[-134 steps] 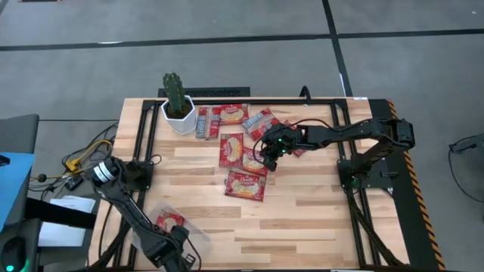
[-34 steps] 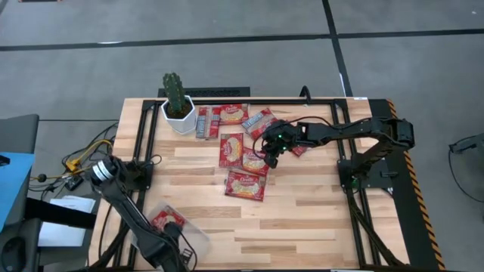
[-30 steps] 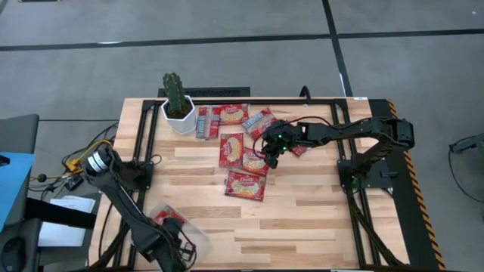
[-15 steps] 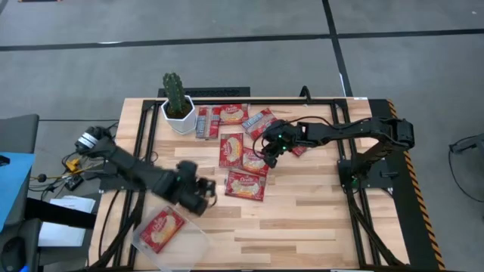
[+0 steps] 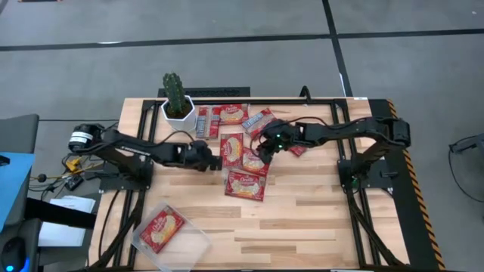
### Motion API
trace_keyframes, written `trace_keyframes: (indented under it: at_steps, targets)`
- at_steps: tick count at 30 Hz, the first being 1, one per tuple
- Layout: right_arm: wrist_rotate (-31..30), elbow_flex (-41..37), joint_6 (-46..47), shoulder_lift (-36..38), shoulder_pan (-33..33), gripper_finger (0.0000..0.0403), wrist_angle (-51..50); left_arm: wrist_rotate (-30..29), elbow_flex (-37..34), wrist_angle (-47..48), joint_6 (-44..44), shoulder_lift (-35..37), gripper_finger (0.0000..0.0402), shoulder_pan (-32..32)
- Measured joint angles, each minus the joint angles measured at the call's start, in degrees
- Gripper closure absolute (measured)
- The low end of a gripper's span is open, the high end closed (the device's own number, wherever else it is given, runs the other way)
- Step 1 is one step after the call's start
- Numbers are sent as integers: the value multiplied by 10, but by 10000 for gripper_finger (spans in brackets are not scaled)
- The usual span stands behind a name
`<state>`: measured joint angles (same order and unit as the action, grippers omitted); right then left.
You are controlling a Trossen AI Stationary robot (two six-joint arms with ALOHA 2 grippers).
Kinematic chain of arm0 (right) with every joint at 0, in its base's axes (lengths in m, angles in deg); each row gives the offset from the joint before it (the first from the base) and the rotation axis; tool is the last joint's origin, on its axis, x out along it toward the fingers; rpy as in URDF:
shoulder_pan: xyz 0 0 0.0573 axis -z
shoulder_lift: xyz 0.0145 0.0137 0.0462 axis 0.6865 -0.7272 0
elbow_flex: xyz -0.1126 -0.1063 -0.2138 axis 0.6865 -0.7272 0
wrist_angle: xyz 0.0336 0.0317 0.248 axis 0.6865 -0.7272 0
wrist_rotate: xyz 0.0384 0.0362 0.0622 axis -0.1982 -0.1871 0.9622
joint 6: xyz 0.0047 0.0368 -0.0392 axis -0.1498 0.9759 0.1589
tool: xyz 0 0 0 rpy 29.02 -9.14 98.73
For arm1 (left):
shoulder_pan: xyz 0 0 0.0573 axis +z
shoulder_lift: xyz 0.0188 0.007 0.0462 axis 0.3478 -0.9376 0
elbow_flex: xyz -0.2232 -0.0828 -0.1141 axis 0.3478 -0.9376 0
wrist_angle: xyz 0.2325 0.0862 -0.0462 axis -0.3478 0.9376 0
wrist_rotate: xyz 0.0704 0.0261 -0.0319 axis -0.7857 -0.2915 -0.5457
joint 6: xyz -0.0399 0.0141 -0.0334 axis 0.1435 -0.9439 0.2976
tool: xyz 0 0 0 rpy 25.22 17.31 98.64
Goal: Sort popcorn bags into baskets
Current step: Put the red popcorn bag into the transparent bin
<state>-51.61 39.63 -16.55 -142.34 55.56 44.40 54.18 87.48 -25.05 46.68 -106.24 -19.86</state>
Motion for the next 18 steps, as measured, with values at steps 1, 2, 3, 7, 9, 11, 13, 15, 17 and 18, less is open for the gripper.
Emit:
trace_keyframes:
  at_steps: [1, 2, 3, 7, 9, 11, 13, 15, 17, 18]
  targets:
    - [0, -1, 2, -10, 0, 310, 13, 11, -12, -29, -7, -4, 191, 11]
    - [1, 0, 7, -22, 0, 310, 35, 19, -23, -56, -12, -8, 191, 20]
    - [2, 1, 14, -32, 1, 310, 42, 23, -32, -71, -19, -9, 191, 28]
    - [3, -1, 31, -77, 2, 310, 49, 25, -40, -83, -42, -16, 191, 53]
    - [3, 0, 32, -98, 3, 310, 60, 34, -40, -87, -58, -22, 191, 65]
    - [3, 0, 32, -114, 3, 310, 62, 40, -40, -106, -74, -33, 191, 76]
    - [4, 0, 32, -130, 3, 310, 66, 57, -41, -123, -93, -44, 191, 89]
    - [4, 0, 35, -144, 3, 310, 72, 73, -39, -170, -101, -68, 191, 100]
    - [4, 0, 36, -144, 3, 310, 70, 86, -40, -187, -101, -87, 191, 107]
    - [3, 1, 35, -149, 3, 310, 79, 93, -40, -202, -100, -101, 191, 110]
